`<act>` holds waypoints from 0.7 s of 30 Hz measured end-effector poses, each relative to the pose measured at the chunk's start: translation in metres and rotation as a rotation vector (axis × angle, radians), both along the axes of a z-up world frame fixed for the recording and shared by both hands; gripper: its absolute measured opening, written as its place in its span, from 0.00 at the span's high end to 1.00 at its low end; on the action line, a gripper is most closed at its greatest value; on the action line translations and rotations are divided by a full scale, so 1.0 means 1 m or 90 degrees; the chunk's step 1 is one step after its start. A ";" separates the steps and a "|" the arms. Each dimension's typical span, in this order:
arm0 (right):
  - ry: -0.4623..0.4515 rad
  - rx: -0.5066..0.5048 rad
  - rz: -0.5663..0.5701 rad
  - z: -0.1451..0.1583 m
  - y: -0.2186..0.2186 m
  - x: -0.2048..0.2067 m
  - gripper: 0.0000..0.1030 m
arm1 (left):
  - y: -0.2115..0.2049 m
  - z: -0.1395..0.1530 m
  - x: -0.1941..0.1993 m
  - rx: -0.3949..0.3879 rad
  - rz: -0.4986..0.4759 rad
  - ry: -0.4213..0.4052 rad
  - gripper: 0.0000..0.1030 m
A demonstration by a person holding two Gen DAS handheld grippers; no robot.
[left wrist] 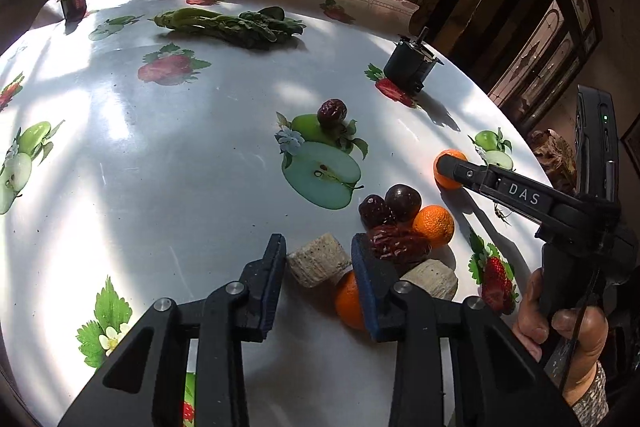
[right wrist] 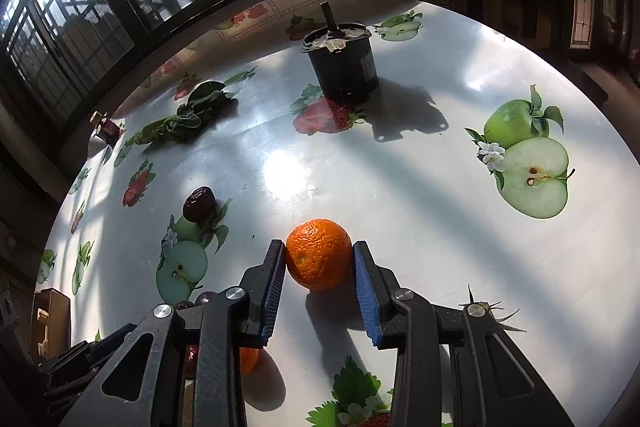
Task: Organize fruits
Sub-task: 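Grasp a beige cork piece with left tool while right tool grasps a tangerine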
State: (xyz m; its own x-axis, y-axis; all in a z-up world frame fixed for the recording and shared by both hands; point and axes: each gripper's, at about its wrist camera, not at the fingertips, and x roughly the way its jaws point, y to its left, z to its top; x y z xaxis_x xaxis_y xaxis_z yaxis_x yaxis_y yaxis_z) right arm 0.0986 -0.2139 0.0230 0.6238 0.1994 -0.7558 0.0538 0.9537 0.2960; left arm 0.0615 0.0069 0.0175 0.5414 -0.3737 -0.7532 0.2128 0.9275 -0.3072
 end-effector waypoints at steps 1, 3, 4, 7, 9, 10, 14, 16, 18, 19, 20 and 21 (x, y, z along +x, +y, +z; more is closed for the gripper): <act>-0.002 -0.008 0.000 0.000 0.002 -0.001 0.65 | 0.000 0.000 0.000 0.002 -0.001 -0.006 0.68; -0.006 -0.012 -0.001 0.001 0.003 -0.002 0.66 | -0.002 0.001 -0.002 0.015 -0.007 -0.015 0.68; -0.007 -0.007 -0.003 0.001 0.002 -0.002 0.66 | -0.003 0.002 -0.003 0.025 -0.006 -0.021 0.68; -0.010 0.007 -0.013 0.002 -0.002 -0.005 0.66 | -0.004 0.006 -0.006 0.048 -0.008 -0.039 0.68; -0.015 0.014 -0.026 0.005 -0.005 -0.008 0.66 | -0.003 0.010 -0.009 0.058 -0.004 -0.054 0.68; -0.019 0.016 -0.029 0.007 -0.006 -0.009 0.66 | -0.002 0.013 -0.010 0.059 -0.001 -0.059 0.68; -0.037 0.007 -0.037 0.013 -0.006 -0.014 0.66 | 0.004 0.028 -0.019 0.058 0.019 -0.079 0.68; -0.046 0.002 -0.035 0.017 -0.005 -0.018 0.66 | 0.011 0.041 -0.031 0.055 0.031 -0.096 0.68; -0.058 -0.007 -0.031 0.022 -0.003 -0.023 0.66 | 0.025 0.058 -0.051 0.046 0.052 -0.122 0.68; -0.064 -0.013 -0.030 0.024 0.000 -0.025 0.66 | 0.034 0.066 -0.062 0.045 0.063 -0.130 0.68; -0.068 -0.019 -0.028 0.027 0.003 -0.028 0.66 | 0.045 0.072 -0.072 0.046 0.073 -0.137 0.68; -0.071 -0.018 -0.023 0.030 0.007 -0.031 0.66 | 0.058 0.077 -0.084 0.049 0.088 -0.145 0.68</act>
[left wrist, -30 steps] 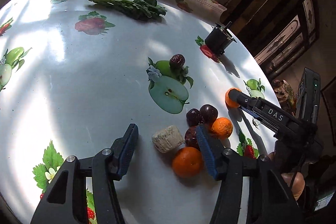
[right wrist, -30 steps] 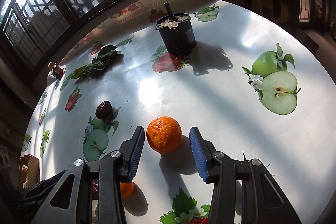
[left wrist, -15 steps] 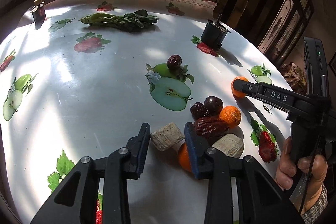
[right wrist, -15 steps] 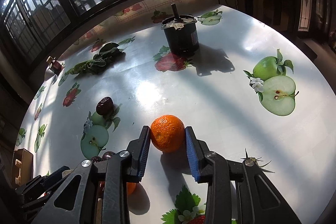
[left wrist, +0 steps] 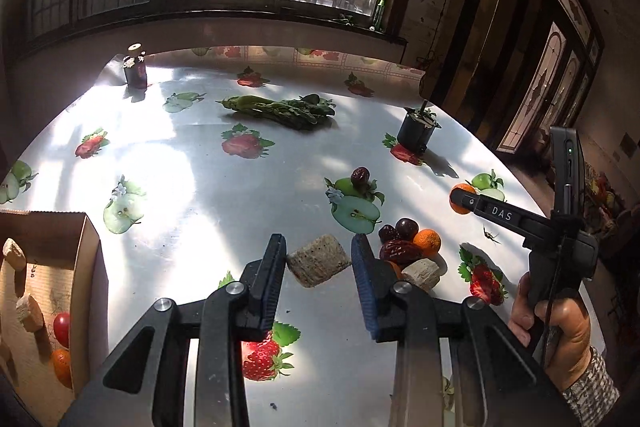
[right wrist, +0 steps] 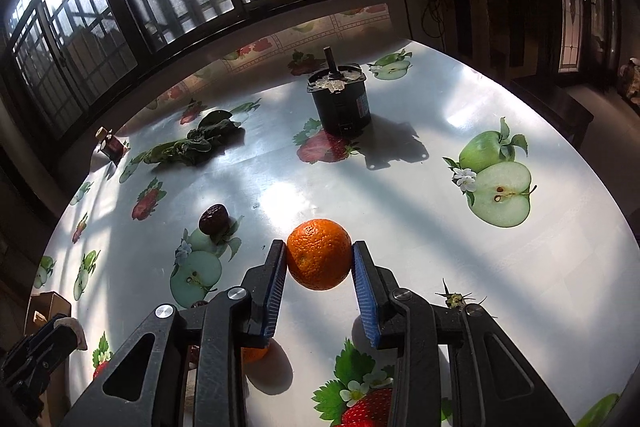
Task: Organize fruits
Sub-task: 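Grasp a beige cork piece with left tool while right tool grasps a tangerine, then carry the cork piece and tangerine into the box and open both tools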
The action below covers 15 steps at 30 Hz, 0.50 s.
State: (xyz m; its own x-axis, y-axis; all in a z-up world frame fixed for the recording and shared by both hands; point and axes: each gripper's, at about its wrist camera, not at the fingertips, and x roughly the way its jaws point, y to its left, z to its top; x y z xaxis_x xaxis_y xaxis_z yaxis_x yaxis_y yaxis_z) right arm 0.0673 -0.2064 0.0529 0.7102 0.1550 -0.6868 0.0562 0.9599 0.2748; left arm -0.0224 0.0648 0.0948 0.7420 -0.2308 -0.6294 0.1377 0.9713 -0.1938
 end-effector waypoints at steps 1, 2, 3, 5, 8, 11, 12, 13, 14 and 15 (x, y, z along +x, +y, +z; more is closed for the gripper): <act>-0.002 0.007 0.011 0.004 0.006 -0.005 0.66 | 0.015 0.004 -0.011 0.005 0.020 -0.005 0.68; -0.007 0.013 0.023 0.009 0.013 -0.011 0.66 | 0.031 0.007 -0.022 0.007 0.040 -0.006 0.68; -0.014 0.018 0.038 0.014 0.021 -0.018 0.66 | 0.049 0.009 -0.032 0.004 0.062 -0.005 0.68; -0.029 0.020 0.077 0.027 0.047 -0.034 0.66 | 0.088 0.009 -0.050 -0.009 0.112 0.005 0.68; -0.049 0.024 0.141 0.046 0.089 -0.056 0.66 | 0.144 0.007 -0.074 -0.021 0.194 0.019 0.68; -0.053 0.031 0.217 0.056 0.141 -0.076 0.66 | 0.193 0.001 -0.094 -0.015 0.274 0.030 0.68; -0.052 0.032 0.245 0.057 0.160 -0.082 0.66 | 0.205 -0.003 -0.099 -0.008 0.297 0.037 0.68; -0.048 0.034 0.271 0.057 0.178 -0.087 0.65 | 0.218 -0.007 -0.103 -0.006 0.320 0.046 0.68; -0.042 0.038 0.298 0.055 0.196 -0.094 0.65 | 0.228 -0.012 -0.106 -0.009 0.334 0.055 0.68; -0.034 0.043 0.327 0.054 0.214 -0.100 0.65 | 0.237 -0.016 -0.109 -0.013 0.343 0.065 0.68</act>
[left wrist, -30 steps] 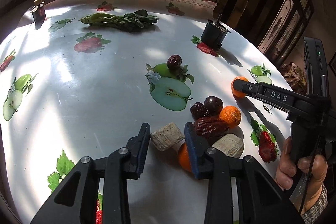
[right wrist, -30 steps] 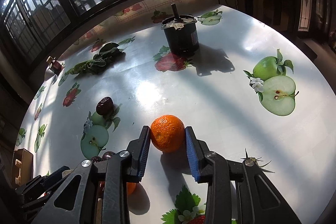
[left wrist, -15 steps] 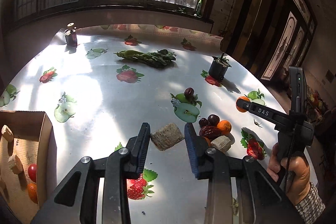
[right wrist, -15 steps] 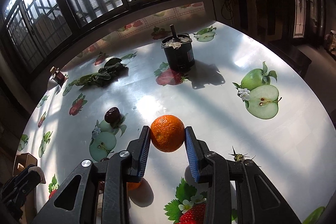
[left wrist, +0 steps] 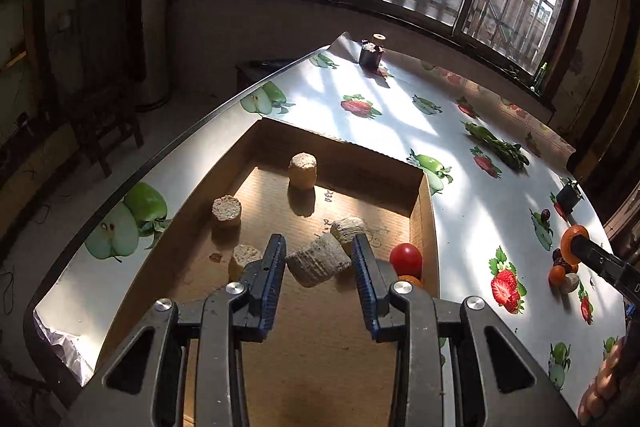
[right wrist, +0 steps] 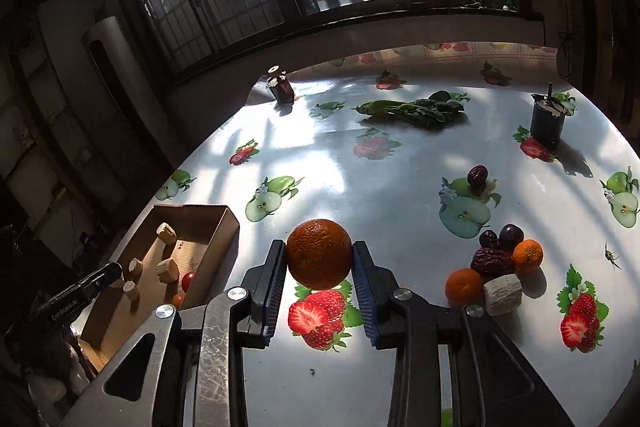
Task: Organize fruits
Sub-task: 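Carry the cork piece and tangerine into the box and open both tools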
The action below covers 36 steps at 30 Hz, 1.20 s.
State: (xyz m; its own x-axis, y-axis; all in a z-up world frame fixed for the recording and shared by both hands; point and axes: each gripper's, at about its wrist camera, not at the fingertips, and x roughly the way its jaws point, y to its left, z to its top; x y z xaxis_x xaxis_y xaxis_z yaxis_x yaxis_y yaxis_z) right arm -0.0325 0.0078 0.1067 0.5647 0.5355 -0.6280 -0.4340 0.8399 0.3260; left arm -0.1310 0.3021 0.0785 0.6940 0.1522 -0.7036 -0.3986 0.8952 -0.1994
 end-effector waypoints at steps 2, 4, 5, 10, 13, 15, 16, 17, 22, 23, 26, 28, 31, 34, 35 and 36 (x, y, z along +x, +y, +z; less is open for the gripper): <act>0.014 0.002 0.055 -0.005 0.035 -0.012 0.65 | 0.014 -0.010 -0.003 -0.002 0.017 0.019 0.68; 0.023 -0.007 0.109 -0.011 0.070 -0.025 0.65 | 0.022 -0.019 -0.004 0.006 0.031 0.044 0.68; 0.025 -0.016 0.133 -0.014 0.086 -0.030 0.65 | 0.026 -0.024 -0.006 0.005 0.035 0.053 0.68; 0.032 -0.058 0.222 -0.036 0.146 -0.054 0.65 | 0.038 -0.040 -0.008 -0.048 0.014 0.068 0.68; 0.042 -0.076 0.253 -0.049 0.165 -0.060 0.65 | 0.042 -0.046 -0.007 -0.060 0.011 0.071 0.68; 0.045 -0.095 0.259 -0.057 0.173 -0.062 0.65 | 0.043 -0.050 -0.007 -0.066 0.011 0.073 0.68; 0.046 -0.107 0.259 -0.061 0.177 -0.062 0.65 | 0.044 -0.050 -0.006 -0.067 0.011 0.071 0.68; 0.047 -0.117 0.259 -0.064 0.180 -0.062 0.65 | 0.044 -0.050 -0.006 -0.067 0.011 0.070 0.68; 0.049 -0.141 0.258 -0.073 0.188 -0.060 0.65 | 0.042 -0.050 -0.005 -0.052 0.013 0.074 0.68; 0.048 -0.144 0.258 -0.073 0.190 -0.060 0.65 | 0.041 -0.049 -0.005 -0.049 0.013 0.075 0.68; 0.038 -0.153 0.256 -0.074 0.193 -0.062 0.64 | 0.040 -0.047 -0.005 -0.047 0.015 0.075 0.68; 0.030 -0.158 0.254 -0.074 0.194 -0.065 0.63 | 0.037 -0.044 -0.006 -0.045 0.019 0.073 0.68; 0.010 -0.156 0.254 -0.068 0.192 -0.069 0.58 | 0.031 -0.032 -0.011 -0.028 0.021 0.058 0.66; -0.015 -0.141 0.250 -0.055 0.184 -0.076 0.50 | 0.023 -0.015 -0.019 0.004 0.030 0.035 0.54; -0.025 -0.138 0.246 -0.050 0.180 -0.079 0.49 | 0.019 -0.009 -0.022 0.017 0.033 0.026 0.50; -0.033 -0.134 0.242 -0.046 0.176 -0.082 0.47 | 0.015 -0.003 -0.025 0.032 0.036 0.017 0.49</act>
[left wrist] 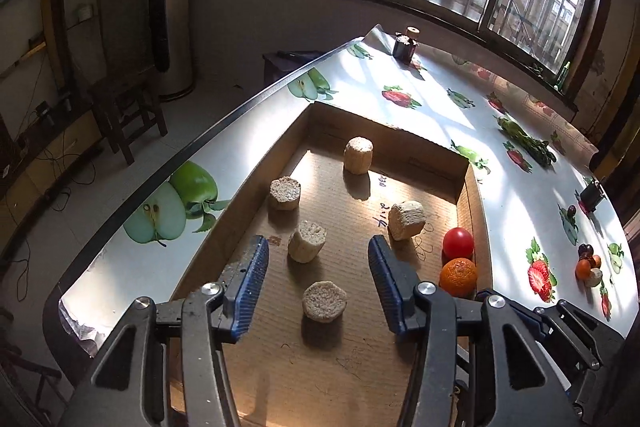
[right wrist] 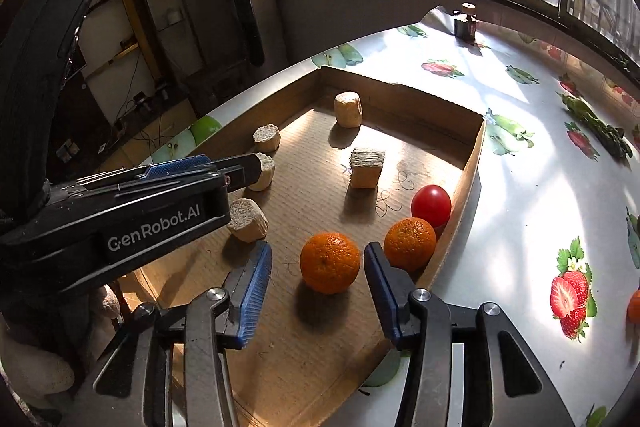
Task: Organize fruits
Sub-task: 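Carry the cork piece and tangerine into the box and open both tools, then move both open tools back to the fruit cluster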
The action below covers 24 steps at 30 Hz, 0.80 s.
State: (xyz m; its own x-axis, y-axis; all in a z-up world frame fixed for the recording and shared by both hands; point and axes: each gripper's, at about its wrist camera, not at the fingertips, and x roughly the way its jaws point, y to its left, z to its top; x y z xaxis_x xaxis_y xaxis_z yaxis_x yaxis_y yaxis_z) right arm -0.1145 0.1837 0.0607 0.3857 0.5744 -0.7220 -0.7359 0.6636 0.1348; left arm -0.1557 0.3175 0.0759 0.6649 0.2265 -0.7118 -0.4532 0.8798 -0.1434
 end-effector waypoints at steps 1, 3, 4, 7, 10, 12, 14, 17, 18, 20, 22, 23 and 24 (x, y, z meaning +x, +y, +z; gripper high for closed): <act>-0.006 0.008 -0.008 0.005 -0.006 -0.003 0.46 | -0.005 0.006 -0.002 0.015 0.003 -0.007 0.48; -0.007 0.031 -0.029 0.011 -0.021 -0.007 0.42 | -0.014 0.017 -0.007 0.045 0.006 -0.021 0.43; -0.002 0.048 -0.042 0.014 -0.030 -0.009 0.42 | -0.019 0.022 -0.008 0.058 0.006 -0.026 0.41; 0.012 0.087 -0.087 0.018 -0.058 -0.014 0.42 | -0.035 0.034 -0.013 0.094 -0.001 -0.040 0.33; 0.013 0.112 -0.133 0.020 -0.086 -0.017 0.39 | -0.052 0.042 -0.015 0.116 -0.014 -0.049 0.27; 0.014 0.121 -0.158 0.020 -0.102 -0.016 0.38 | -0.062 0.044 -0.015 0.124 -0.026 -0.050 0.26; 0.017 0.129 -0.186 0.021 -0.119 -0.014 0.38 | -0.071 0.046 -0.015 0.126 -0.037 -0.050 0.26; 0.025 0.152 -0.218 0.022 -0.144 -0.011 0.38 | -0.082 0.048 -0.016 0.128 -0.041 -0.054 0.26; 0.028 0.155 -0.227 0.022 -0.149 -0.011 0.38 | -0.085 0.049 -0.017 0.128 -0.042 -0.057 0.26; 0.032 0.164 -0.242 0.021 -0.163 -0.011 0.38 | -0.091 0.051 -0.018 0.130 -0.045 -0.060 0.26; 0.033 0.171 -0.254 0.020 -0.174 -0.012 0.38 | -0.099 0.053 -0.019 0.135 -0.050 -0.063 0.26; 0.034 0.174 -0.259 0.020 -0.178 -0.012 0.38 | -0.102 0.054 -0.019 0.137 -0.054 -0.062 0.26; 0.035 0.178 -0.263 0.019 -0.182 -0.012 0.38 | -0.105 0.054 -0.018 0.138 -0.059 -0.061 0.26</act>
